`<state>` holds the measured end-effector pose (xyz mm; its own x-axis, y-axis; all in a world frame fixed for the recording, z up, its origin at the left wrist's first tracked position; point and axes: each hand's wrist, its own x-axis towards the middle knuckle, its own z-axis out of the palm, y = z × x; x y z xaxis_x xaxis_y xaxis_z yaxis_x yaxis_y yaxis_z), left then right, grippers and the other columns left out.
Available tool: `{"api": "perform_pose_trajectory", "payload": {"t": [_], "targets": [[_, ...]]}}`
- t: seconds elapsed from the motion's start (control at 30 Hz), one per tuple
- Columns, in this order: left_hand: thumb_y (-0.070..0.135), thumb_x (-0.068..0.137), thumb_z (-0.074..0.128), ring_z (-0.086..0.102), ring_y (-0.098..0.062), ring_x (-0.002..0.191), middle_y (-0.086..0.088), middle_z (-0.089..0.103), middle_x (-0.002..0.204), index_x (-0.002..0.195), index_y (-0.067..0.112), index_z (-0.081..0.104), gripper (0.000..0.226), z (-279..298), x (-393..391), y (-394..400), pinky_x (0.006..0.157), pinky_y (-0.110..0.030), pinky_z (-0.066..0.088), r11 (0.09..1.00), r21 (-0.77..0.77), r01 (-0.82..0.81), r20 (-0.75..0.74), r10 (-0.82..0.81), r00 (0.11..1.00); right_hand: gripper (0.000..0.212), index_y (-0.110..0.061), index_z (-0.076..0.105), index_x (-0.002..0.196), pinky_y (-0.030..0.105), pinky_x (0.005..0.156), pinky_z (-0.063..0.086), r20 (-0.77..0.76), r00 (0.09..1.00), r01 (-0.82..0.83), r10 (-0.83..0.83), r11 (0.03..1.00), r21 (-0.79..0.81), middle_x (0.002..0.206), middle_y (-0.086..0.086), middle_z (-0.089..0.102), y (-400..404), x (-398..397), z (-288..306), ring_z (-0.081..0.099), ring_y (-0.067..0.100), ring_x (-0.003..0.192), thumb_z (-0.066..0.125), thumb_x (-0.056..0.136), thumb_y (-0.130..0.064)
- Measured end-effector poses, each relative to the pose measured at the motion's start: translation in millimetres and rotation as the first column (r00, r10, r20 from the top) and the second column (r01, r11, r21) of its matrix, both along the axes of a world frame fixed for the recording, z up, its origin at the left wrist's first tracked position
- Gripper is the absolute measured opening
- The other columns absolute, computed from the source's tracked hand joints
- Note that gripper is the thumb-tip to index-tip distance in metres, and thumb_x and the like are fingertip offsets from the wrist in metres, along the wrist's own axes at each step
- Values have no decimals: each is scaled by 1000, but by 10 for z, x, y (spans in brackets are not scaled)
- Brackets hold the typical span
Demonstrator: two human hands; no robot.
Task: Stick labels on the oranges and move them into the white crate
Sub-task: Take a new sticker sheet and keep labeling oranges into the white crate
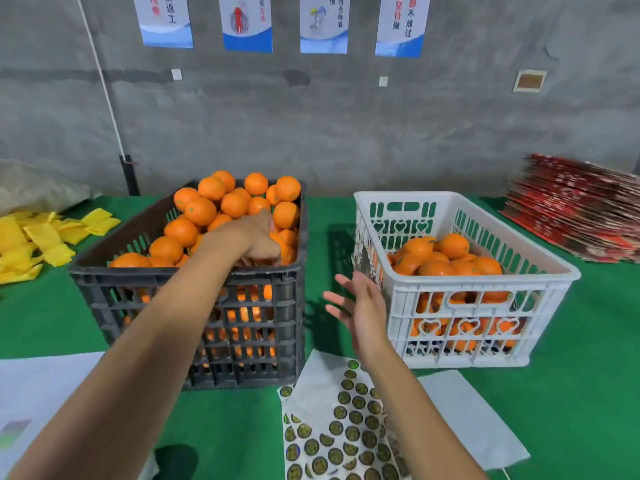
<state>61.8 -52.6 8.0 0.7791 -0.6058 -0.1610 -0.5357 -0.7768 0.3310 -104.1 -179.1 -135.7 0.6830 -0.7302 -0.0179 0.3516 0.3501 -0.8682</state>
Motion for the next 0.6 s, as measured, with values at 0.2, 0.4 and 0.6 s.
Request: {"api": "perform_pose_trajectory", "payload": {"t": [0.2, 0.4, 0.6], "targets": [[29, 91, 62, 54, -30, 94, -13, 59, 116, 119, 8, 53, 37, -111, -170, 84, 82, -38, 45, 997, -3, 77, -52, -77, 996, 14, -12, 74, 97, 32, 82, 57, -513, 835, -152, -198, 814, -560, 104, 1, 74, 5, -443, -676, 69, 14, 86, 61, 101, -17], [28, 79, 68, 60, -32, 91, -16, 62, 111, 106, 11, 55, 34, -174, -241, 149, 80, -44, 49, 997, -76, 23, -182, -37, 983, 38, -6, 65, 126, 35, 107, 42, -590, 623, -562, -514, 232, -794, 130, 9, 60, -10, -717, -1161, 53, 26, 124, 49, 105, -33], [31, 76, 69, 66, -39, 99, -15, 65, 113, 114, 7, 57, 47, -202, -264, 187, 93, -53, 55, 991, -133, -15, -222, -15, 975, 49, -11, 69, 121, 34, 106, 38, -587, 646, -598, -488, 155, -787, 132, 0, 58, -64, -750, -1225, 48, 22, 123, 44, 104, -49]]}}
